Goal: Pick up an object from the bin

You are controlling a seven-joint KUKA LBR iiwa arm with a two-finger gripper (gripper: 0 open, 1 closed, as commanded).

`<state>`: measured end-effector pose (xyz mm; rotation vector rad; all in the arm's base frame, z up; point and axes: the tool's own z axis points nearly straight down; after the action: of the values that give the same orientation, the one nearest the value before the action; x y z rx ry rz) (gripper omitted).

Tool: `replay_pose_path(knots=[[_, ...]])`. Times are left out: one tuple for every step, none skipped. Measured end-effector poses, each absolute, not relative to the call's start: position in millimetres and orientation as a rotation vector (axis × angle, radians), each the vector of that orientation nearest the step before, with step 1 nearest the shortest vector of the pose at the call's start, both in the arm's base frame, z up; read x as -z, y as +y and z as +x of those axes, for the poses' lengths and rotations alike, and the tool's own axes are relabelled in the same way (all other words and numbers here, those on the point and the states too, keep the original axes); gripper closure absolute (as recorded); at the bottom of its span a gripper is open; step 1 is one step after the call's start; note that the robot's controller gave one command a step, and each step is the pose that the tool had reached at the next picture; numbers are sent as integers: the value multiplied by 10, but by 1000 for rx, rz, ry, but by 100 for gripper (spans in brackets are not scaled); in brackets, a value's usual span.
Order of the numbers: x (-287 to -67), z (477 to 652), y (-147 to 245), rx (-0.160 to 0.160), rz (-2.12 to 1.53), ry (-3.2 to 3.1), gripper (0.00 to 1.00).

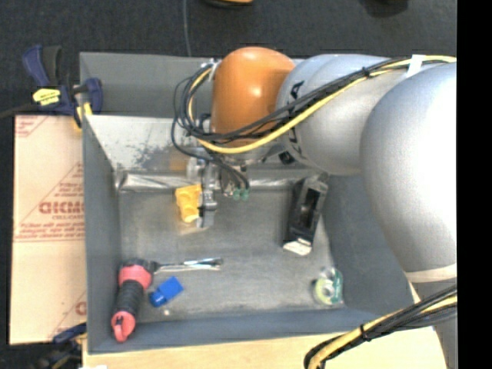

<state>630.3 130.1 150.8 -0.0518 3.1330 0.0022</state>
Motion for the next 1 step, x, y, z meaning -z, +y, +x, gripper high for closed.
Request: replay_pose_path(knots=[[-994,6308,1222,-10,162,3120,0]])
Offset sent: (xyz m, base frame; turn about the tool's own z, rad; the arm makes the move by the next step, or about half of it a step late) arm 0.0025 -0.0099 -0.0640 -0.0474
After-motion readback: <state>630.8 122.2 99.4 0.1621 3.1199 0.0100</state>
